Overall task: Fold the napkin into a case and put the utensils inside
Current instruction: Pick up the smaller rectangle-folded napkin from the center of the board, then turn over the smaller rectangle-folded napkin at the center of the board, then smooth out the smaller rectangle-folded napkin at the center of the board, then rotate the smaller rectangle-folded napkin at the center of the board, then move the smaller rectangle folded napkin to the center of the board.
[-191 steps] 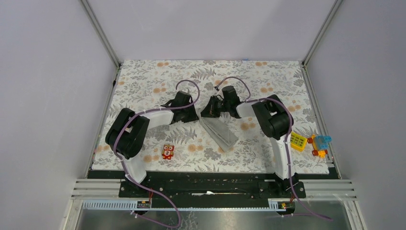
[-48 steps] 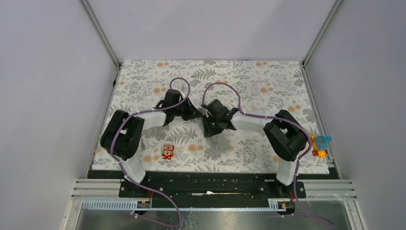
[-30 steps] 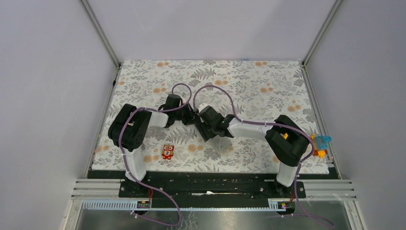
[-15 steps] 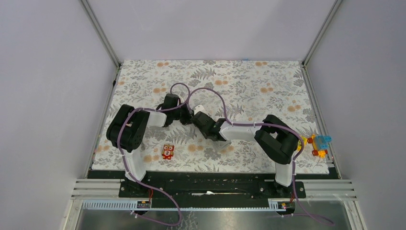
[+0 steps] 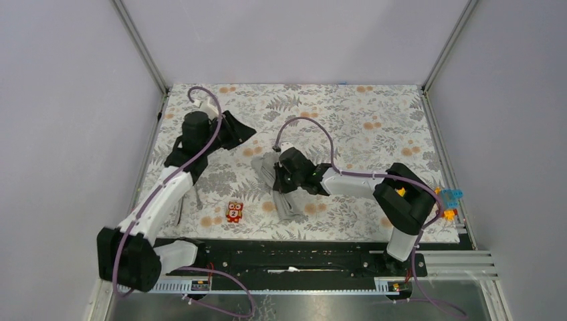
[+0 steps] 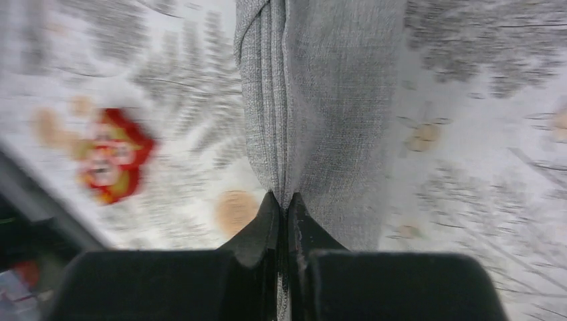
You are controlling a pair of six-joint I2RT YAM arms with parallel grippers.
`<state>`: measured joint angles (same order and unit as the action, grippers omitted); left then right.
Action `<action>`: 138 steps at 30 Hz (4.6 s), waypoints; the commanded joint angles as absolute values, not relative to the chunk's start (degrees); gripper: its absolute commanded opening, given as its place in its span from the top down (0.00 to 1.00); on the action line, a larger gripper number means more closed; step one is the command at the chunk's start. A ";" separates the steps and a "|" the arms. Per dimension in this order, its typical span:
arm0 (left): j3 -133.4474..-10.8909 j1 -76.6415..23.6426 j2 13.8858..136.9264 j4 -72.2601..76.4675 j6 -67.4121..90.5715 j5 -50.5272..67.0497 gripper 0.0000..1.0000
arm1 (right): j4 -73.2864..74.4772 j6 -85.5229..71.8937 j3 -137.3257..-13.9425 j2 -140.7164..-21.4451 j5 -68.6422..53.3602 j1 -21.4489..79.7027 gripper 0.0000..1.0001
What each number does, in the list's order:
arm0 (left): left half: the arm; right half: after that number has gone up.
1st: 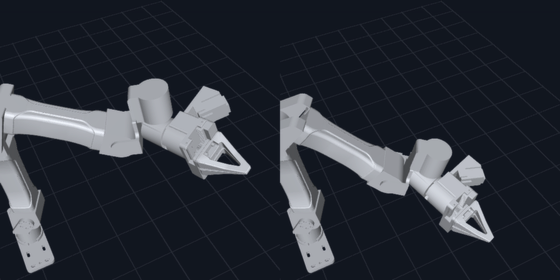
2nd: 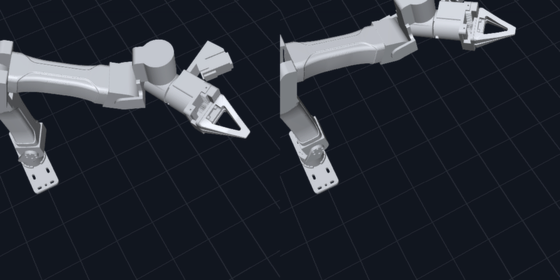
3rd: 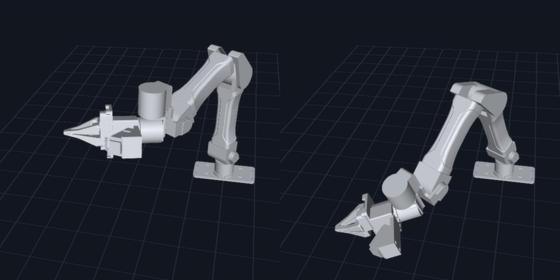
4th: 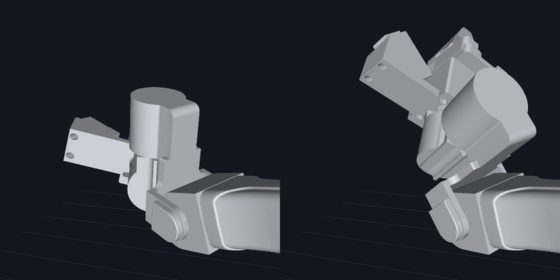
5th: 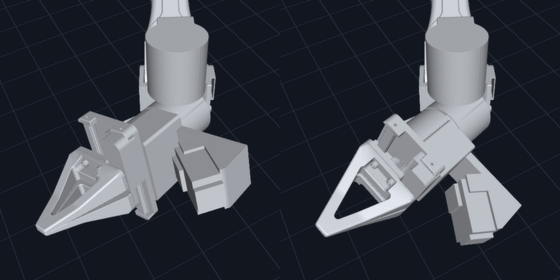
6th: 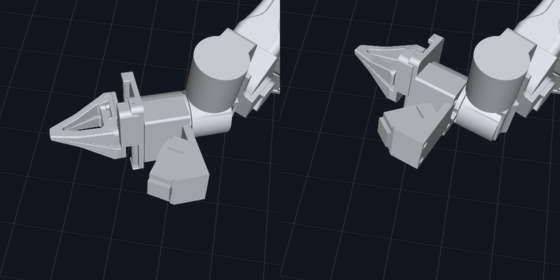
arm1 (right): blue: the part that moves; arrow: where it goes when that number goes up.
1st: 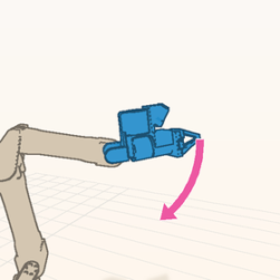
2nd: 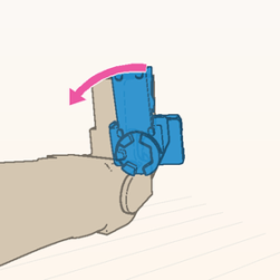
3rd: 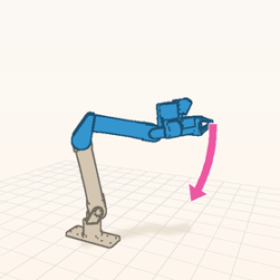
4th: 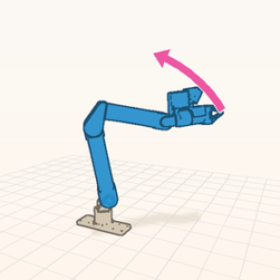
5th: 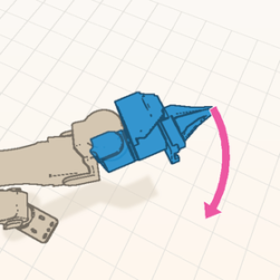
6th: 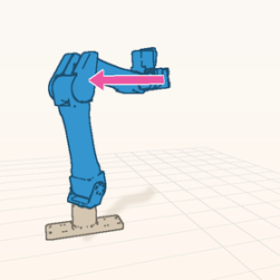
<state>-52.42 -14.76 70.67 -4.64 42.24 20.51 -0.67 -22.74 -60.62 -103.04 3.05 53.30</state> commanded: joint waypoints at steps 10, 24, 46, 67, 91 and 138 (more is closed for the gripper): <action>-48.04 -14.57 64.63 -11.74 40.31 19.11 0.58 | -61.82 -73.63 -40.42 -109.97 -34.36 40.94 1.00; -48.16 -20.19 84.91 6.16 43.77 30.42 0.63 | -21.40 -40.83 -37.91 -97.27 -28.46 28.12 0.45; -58.94 -22.37 107.97 5.53 38.85 20.23 0.77 | 1.44 -29.96 -39.50 -88.95 -12.35 40.97 0.64; -51.53 -18.25 108.88 6.40 41.10 16.00 0.68 | 3.54 -31.19 -39.46 -90.52 -7.33 40.57 0.59; -55.81 -40.54 81.12 -23.42 20.06 -6.07 0.24 | -9.78 -18.01 -61.21 -96.09 -4.53 23.41 0.04; -78.32 1.89 118.89 -25.04 35.01 -6.99 0.29 | -24.42 -21.21 -49.89 -91.08 -13.57 14.94 0.01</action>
